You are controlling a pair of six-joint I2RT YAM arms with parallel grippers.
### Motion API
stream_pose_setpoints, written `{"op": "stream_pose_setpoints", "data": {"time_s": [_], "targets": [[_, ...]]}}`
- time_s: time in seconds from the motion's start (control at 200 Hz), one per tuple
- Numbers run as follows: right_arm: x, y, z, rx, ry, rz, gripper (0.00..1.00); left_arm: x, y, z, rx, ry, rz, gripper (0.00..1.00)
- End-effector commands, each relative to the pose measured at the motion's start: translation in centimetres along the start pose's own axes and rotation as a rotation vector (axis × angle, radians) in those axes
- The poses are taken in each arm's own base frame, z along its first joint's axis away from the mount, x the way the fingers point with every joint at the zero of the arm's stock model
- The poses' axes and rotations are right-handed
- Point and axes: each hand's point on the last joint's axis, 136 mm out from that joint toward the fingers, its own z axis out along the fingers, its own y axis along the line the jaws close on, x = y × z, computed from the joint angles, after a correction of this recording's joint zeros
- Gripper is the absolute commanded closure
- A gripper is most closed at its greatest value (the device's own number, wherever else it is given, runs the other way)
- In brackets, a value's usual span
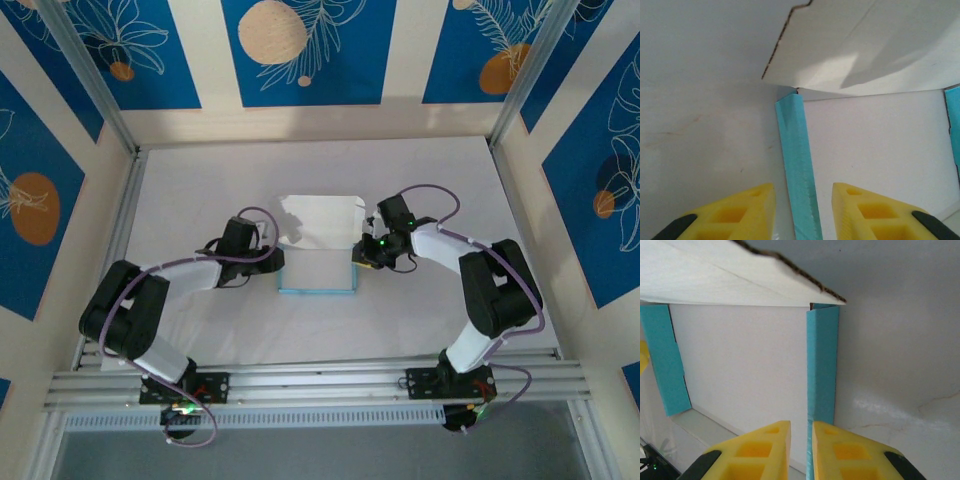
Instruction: Fold the paper box
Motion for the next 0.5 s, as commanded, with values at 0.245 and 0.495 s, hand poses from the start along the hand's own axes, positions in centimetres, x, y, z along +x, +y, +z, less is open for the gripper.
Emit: {"op": "stream_pose_setpoints", "data": {"time_s": [0.245,0.495], "targets": [[0.0,0.6,-0.8,-0.01,0.005,-0.034,0.79,0.5,-0.2,0.2,0.042,0.029,-0.007,0.7],[0.2,0.6,0.1,-0.036,0.036,-0.025,0.76,0.9,0.4,0.7,0.025,0.049,-0.017,0.71]]}}
